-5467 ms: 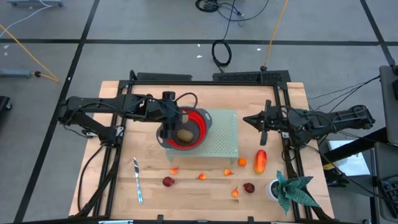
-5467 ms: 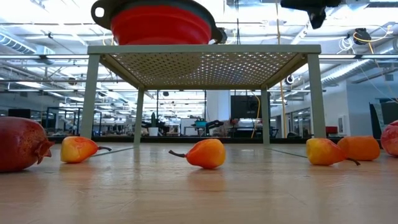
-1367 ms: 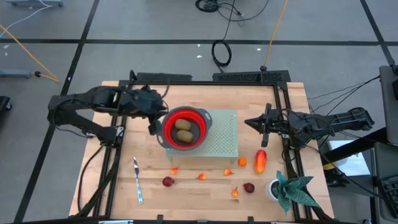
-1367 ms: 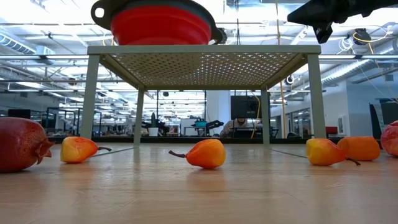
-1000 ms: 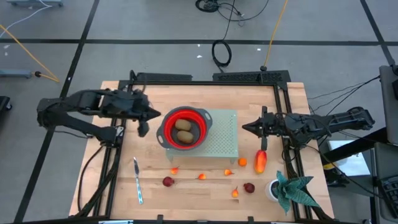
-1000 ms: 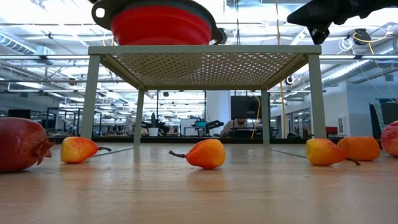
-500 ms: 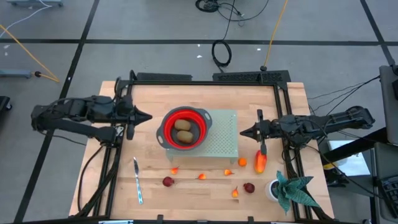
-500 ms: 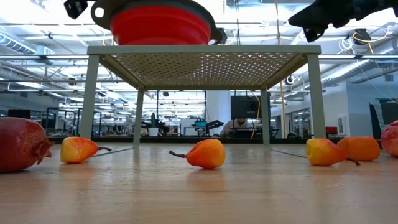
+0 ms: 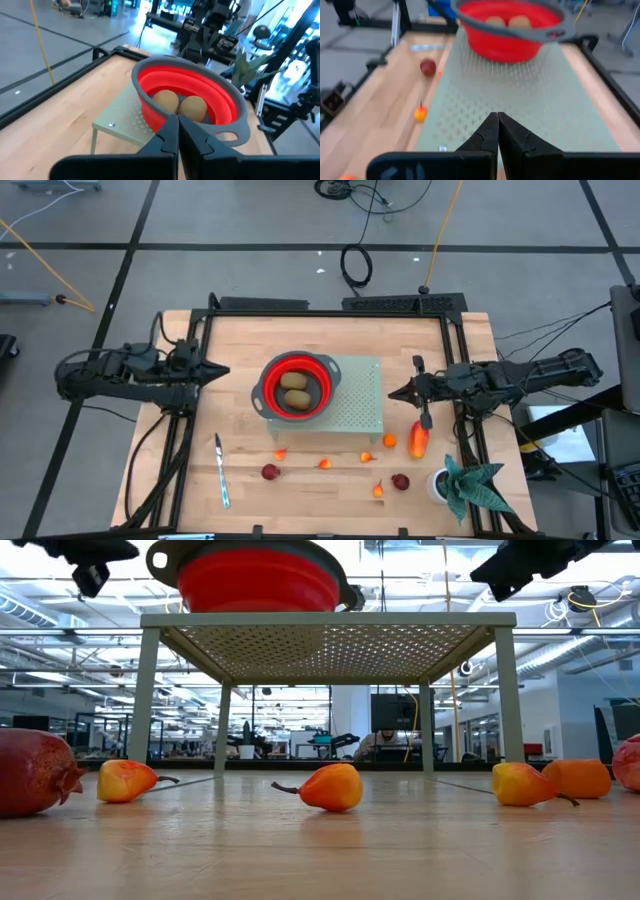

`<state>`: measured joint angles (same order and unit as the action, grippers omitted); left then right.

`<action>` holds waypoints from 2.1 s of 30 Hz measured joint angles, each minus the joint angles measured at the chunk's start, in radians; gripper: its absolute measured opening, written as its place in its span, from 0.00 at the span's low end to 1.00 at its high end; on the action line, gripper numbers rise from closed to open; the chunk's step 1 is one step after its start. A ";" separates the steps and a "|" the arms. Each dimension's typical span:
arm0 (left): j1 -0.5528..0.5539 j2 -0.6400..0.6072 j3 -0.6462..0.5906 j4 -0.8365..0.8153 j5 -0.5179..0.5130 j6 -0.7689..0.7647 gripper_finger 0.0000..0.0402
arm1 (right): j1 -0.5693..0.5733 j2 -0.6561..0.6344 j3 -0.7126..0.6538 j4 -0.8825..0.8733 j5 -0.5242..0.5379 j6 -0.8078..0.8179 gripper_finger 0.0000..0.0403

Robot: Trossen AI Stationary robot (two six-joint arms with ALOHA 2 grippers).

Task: Pick & Place Fruit
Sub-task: Put the mango fruit into the strainer

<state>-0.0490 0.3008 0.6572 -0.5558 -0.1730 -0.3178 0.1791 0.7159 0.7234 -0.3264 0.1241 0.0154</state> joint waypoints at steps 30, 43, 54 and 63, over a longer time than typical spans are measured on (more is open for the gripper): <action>0.000 -0.295 -0.329 0.149 -0.012 0.102 0.03 | 0.096 0.519 0.464 -1.021 -0.286 -0.137 0.00; 0.000 -0.295 -0.329 0.149 -0.012 0.095 0.04 | 0.098 0.592 0.429 -0.991 -0.283 -0.143 0.20; 0.000 -0.295 -0.329 0.149 -0.012 0.071 0.02 | 0.172 0.589 0.284 -0.924 -0.283 -0.387 0.54; 0.000 -0.295 -0.329 0.149 -0.012 0.067 0.03 | 0.207 0.589 0.163 -0.736 -0.250 -0.458 0.67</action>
<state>-0.0490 0.0059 0.3286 -0.4065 -0.1848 -0.2510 0.3863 1.3048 0.8869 -1.0625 -0.1259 -0.4424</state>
